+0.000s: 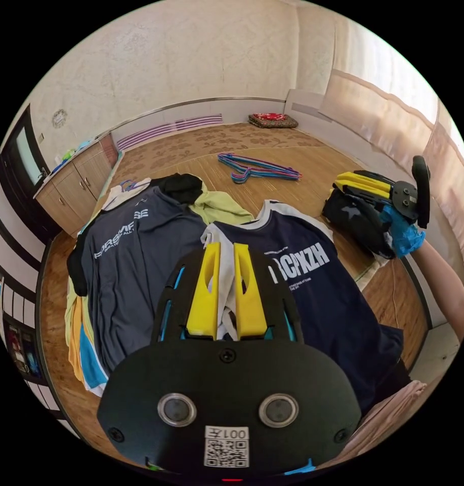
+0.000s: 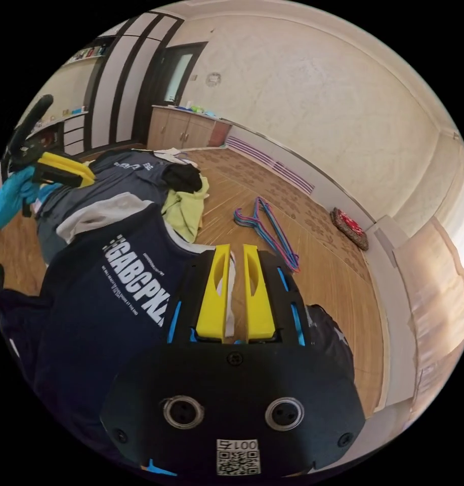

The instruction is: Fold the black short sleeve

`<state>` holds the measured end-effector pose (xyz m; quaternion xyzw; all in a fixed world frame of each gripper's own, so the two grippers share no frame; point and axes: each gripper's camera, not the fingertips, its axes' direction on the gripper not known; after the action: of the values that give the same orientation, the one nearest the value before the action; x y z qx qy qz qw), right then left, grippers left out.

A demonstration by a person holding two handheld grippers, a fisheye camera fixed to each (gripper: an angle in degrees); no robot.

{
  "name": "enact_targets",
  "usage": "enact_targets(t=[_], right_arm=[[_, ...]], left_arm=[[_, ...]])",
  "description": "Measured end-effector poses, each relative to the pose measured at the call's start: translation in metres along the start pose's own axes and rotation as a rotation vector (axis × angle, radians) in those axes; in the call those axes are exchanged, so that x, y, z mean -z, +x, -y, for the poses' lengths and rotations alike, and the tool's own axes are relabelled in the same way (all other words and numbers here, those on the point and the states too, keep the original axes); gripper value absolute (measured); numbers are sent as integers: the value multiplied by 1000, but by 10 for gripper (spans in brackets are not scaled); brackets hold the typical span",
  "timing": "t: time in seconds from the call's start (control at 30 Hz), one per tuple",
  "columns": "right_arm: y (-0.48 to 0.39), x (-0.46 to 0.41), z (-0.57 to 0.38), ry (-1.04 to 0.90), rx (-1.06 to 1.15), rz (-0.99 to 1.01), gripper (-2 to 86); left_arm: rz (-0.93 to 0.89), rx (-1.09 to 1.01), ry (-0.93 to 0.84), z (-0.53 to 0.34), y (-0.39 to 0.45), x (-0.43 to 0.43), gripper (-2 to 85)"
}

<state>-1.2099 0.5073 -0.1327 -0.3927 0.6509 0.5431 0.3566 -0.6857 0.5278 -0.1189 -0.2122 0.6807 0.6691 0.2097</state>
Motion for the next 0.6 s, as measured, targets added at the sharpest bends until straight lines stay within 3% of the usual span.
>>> enact_targets(t=[0.33, 0.6], right_arm=[[9, 65, -81, 22, 129, 296, 9], [6, 111, -199, -94, -29, 360, 17]], left_arm=[[-33, -56, -19, -49, -4, 29, 14], [-185, -65, -72, -134, -7, 40, 17]])
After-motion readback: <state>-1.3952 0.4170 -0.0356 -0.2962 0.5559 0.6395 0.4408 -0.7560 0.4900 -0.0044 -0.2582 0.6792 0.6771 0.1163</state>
